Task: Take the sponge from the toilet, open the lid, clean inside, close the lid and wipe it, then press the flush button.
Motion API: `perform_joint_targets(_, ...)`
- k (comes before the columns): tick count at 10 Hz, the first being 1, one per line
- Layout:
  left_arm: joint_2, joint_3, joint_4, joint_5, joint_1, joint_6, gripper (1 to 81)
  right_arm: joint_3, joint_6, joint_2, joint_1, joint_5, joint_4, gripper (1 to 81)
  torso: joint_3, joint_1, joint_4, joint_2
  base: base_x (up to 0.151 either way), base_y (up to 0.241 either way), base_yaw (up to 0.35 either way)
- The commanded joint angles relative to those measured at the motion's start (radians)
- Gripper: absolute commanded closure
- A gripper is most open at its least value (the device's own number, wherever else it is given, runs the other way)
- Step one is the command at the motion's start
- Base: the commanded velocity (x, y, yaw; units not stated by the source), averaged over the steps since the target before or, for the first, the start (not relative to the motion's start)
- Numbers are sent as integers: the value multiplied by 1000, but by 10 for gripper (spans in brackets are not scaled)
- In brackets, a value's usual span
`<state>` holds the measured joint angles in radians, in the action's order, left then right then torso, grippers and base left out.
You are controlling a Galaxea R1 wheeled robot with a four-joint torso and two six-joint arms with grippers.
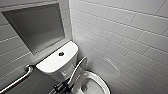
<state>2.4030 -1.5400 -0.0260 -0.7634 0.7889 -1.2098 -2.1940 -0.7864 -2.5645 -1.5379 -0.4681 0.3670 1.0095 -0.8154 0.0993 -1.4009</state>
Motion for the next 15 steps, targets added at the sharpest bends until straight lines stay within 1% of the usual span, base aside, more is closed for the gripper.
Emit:
perform_joint_targets(1, -71, 40, 57, -33, -72, -22, 10, 16, -1, 33, -12, 39, 23, 811, 0, 0, 0, 0, 0, 0, 0)
perform_joint_targets(3, -103, 26, 57, -83, -47, -31, 10, 18, -1, 33, -12, 25, 24, 811, 0, 0, 0, 0, 0, 0, 0)
perform_joint_targets(6, -105, 12, 58, -103, -43, -37, 10, 22, 1, 33, -12, 25, 24, 811, 0, 0, 0, 0, 0, 0, 0)
perform_joint_targets(8, -106, -9, 57, -105, -26, -39, 10, 22, -1, 33, -12, 23, 24, 811, 0, 0, 0, 0, 0, 0, 0)
perform_joint_targets(9, -117, -28, 57, -135, -7, -47, 10, 22, 1, 33, -12, 23, 24, 811, 0, 0, 0, 0, 0, 0, 0)
perform_joint_targets(10, -136, -52, 60, -200, 6, -74, 10, 22, -1, 33, -12, 23, 24, 811, 0, 0, 0, 0, 0, 0, 0)
perform_joint_targets(12, -163, -60, 93, -214, 28, -105, 10, 22, 1, 31, -12, 23, 23, 811, 0, 0, 0, 0, 0, 0, 0)
perform_joint_targets(13, -166, -60, 124, -203, 36, -100, 10, 22, 1, 30, -14, 25, 23, 811, 0, 0, 0, 0, 0, 0, 0)
perform_joint_targets(14, -162, -94, 253, -132, 46, -93, 10, 16, 1, 30, -19, 23, 24, 811, 0, 0, 0, 0, 0, 0, 0)
perform_joint_targets(15, -149, -167, 453, -8, 46, -96, 10, 8, 1, 30, -19, 23, 26, 811, 0, 0, 0, 0, 0, 0, 0)
